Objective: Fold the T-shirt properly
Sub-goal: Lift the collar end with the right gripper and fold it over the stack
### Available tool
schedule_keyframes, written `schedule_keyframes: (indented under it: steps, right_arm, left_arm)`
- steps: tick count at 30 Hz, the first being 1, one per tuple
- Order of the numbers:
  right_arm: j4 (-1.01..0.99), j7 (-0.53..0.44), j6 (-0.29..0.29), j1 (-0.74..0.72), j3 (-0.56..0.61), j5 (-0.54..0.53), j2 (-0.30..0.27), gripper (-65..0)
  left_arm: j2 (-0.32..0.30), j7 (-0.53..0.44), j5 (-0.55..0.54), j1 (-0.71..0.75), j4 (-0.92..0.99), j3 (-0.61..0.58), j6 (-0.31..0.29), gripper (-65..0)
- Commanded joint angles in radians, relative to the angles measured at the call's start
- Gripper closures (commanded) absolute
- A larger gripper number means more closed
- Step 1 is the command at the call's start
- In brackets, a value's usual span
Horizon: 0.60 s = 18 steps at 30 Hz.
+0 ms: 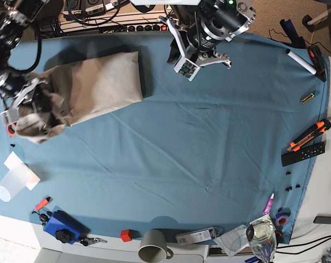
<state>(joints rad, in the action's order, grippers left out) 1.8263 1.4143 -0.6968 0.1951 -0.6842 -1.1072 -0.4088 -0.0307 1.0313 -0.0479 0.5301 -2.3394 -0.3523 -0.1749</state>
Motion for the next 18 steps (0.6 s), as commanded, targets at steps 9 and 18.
schedule_keyframes:
  steps: [9,18]
  right_arm:
    - [0.119,-0.018,-0.001,0.071,0.068,-0.19,0.051,0.0]
    - [0.132,-0.018,-0.001,0.07,0.317,0.039,0.068,0.0]
  left_arm:
    - [-0.023,-0.015,-0.007,0.008,-0.017,-0.003,0.0,-8.8]
    - [-0.023,-0.018,-0.007,0.008,-0.017,-0.003,-0.001,-8.8]
